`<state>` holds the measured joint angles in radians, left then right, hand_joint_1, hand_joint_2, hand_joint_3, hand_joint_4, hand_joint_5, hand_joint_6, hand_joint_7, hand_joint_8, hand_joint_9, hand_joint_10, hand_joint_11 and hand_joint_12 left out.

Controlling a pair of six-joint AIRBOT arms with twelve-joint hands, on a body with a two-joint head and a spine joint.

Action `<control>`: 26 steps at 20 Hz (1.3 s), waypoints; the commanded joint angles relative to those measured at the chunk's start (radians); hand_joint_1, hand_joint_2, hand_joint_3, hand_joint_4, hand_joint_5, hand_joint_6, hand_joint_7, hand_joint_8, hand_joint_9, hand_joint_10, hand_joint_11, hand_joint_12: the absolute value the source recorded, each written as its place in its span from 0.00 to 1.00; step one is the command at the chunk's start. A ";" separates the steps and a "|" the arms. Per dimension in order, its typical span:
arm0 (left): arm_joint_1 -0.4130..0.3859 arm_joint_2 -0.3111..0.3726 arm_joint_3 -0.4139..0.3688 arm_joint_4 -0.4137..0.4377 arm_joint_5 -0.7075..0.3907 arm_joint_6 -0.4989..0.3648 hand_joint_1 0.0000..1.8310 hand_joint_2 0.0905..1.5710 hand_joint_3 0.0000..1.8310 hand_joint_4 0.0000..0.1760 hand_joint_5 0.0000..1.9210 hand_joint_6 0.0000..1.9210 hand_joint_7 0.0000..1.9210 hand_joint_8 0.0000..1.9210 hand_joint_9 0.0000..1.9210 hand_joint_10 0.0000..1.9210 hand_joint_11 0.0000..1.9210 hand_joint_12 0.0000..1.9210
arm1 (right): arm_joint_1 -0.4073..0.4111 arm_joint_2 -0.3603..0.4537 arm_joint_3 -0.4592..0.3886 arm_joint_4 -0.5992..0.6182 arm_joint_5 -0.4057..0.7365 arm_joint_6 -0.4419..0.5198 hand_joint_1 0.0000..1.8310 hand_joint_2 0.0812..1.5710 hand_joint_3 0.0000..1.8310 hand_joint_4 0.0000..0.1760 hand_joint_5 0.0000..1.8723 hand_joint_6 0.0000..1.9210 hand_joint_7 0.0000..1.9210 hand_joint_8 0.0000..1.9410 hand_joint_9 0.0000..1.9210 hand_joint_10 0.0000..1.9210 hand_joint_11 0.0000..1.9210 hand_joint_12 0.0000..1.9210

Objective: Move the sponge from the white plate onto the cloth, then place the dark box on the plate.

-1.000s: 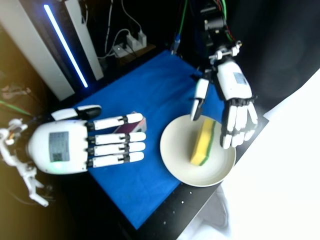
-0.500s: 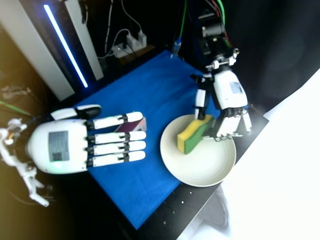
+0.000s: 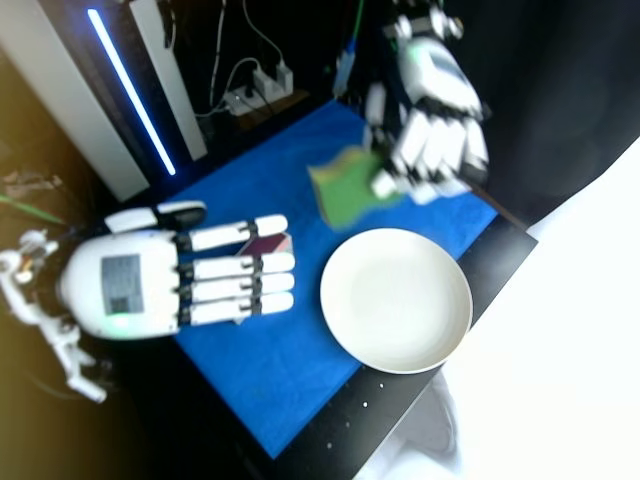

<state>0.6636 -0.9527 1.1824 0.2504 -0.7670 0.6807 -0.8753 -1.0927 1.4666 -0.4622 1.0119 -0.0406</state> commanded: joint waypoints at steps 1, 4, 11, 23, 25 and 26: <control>0.018 0.020 -0.017 -0.029 -0.124 -0.010 0.68 0.70 0.00 0.00 0.56 0.35 0.46 0.68 0.36 0.58 0.22 0.85 | 0.016 0.007 -0.003 0.059 0.107 0.008 0.25 0.65 0.00 1.00 0.09 0.00 0.05 0.00 0.03 0.00 0.03 0.05; 0.154 0.055 -0.066 -0.043 -0.128 -0.093 0.70 0.65 0.00 0.00 0.68 0.10 0.54 0.59 0.43 0.63 0.32 0.87 | 0.016 0.012 -0.003 0.059 0.107 0.008 0.25 0.64 0.00 1.00 0.09 0.00 0.06 0.00 0.04 0.01 0.03 0.06; 0.222 -0.008 -0.042 -0.082 -0.033 -0.095 0.70 0.66 0.00 0.00 0.60 0.23 0.54 0.60 0.40 0.64 0.19 0.87 | 0.016 0.013 0.001 0.061 0.107 0.008 0.28 0.65 0.00 1.00 0.09 0.00 0.07 0.00 0.06 0.00 0.05 0.08; 0.238 0.021 -0.089 -0.127 -0.156 -0.059 0.37 0.61 0.00 0.00 0.29 0.00 0.30 0.11 0.26 0.26 0.10 0.60 | 0.029 -0.014 0.092 0.022 -0.002 0.023 0.32 0.59 0.00 0.89 0.11 0.00 0.10 0.00 0.10 0.00 0.03 0.23; 0.240 0.051 -0.117 -0.133 -0.221 -0.048 0.34 0.60 0.00 0.00 0.28 0.00 0.32 0.01 0.29 0.09 0.09 0.49 | 0.102 -0.020 0.093 -0.100 -0.103 0.026 0.33 0.57 0.00 1.00 0.11 0.00 0.08 0.00 0.09 0.00 0.00 0.37; 0.241 0.054 -0.121 -0.133 -0.225 -0.046 0.34 0.60 0.00 0.00 0.28 0.00 0.32 0.01 0.29 0.09 0.09 0.49 | 0.109 -0.021 0.093 -0.114 -0.112 0.026 0.33 0.57 0.00 1.00 0.11 0.00 0.08 0.00 0.09 0.00 0.00 0.37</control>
<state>0.9131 -0.8978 1.0603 0.1333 -0.8616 0.6392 -0.7677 -1.1141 1.5578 -0.6502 0.8227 -0.0223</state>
